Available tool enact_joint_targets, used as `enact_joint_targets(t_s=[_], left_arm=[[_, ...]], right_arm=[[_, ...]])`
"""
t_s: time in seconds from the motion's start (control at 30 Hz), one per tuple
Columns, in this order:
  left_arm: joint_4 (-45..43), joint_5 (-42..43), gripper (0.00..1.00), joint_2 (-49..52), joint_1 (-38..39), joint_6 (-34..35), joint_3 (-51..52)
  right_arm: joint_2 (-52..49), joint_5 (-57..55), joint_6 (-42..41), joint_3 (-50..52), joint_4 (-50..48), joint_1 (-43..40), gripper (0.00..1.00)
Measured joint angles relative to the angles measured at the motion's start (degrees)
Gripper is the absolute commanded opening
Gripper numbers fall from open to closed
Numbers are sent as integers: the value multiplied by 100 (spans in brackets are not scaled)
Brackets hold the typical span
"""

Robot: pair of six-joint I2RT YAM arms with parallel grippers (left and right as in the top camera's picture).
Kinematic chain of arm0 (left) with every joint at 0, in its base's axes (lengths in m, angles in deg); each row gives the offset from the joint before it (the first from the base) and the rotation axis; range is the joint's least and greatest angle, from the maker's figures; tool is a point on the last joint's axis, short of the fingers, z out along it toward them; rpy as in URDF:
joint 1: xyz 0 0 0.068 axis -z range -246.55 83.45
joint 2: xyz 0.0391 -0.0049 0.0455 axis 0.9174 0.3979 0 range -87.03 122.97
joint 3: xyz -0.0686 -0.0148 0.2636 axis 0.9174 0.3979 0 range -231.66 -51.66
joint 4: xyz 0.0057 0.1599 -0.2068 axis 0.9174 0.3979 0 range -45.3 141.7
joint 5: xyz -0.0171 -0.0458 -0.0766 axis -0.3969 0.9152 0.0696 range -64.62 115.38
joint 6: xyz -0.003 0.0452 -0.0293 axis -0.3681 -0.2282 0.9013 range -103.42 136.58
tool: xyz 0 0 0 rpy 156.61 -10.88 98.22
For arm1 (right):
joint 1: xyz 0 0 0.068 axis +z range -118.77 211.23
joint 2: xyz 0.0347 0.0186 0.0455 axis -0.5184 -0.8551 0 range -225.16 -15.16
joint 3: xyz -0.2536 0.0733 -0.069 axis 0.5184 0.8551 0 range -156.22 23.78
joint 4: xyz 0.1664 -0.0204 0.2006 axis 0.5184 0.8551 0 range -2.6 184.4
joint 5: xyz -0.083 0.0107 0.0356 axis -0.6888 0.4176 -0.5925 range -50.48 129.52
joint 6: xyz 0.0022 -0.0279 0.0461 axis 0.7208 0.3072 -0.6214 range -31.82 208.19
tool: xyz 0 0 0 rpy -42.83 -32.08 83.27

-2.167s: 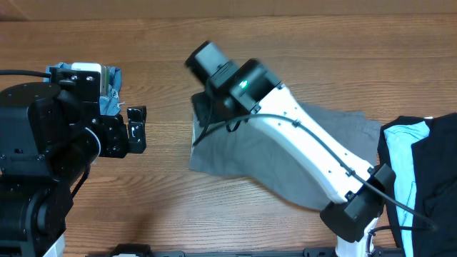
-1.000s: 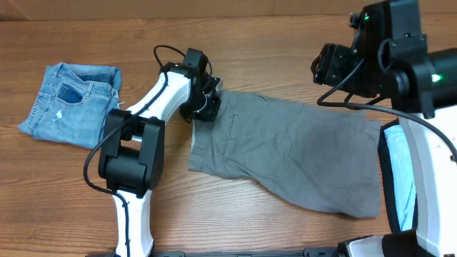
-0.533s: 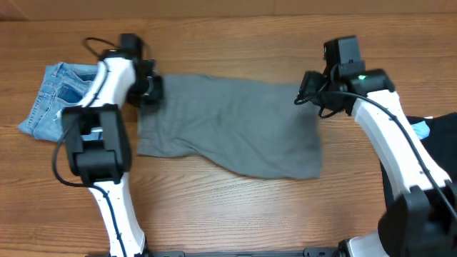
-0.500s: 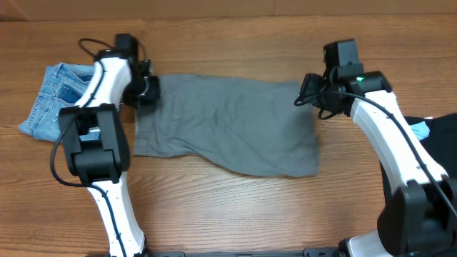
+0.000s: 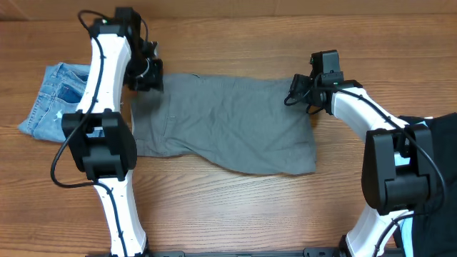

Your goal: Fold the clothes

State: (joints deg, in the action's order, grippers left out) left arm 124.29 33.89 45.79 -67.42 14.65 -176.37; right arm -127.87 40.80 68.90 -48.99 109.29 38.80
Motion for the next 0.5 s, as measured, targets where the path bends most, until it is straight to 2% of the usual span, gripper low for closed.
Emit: enact_joint_targets(t_s=[0.03,0.07,0.1,0.13,0.2,0.37,0.43,0.5], left_arm=[[149,0,28,0,0,0,-247],[254,0,17,0,0,-15,-365],[420,2,10,0,0,-9,-472],[518,2,7,0,0,-17,-498],[765,0,4,0,0,-17,-498],[984,2,4,0,0,-15,-498],[1172,2,4,2,0,-15,-520],[1434,2,4,0,0,-15,-579]], right_arm=[[-9,2,-9,0,22,0,49],[-26,42,-11,-2,125,0,37],[-33,151,7,0,380,-4,31],[-35,256,-31,0,590,-4,31],[-39,455,-22,7,1091,-4,57],[-39,492,4,4,1432,-42,59],[-33,509,72,-59,1652,-157,52],[55,662,177,-160,1873,-271,28]])
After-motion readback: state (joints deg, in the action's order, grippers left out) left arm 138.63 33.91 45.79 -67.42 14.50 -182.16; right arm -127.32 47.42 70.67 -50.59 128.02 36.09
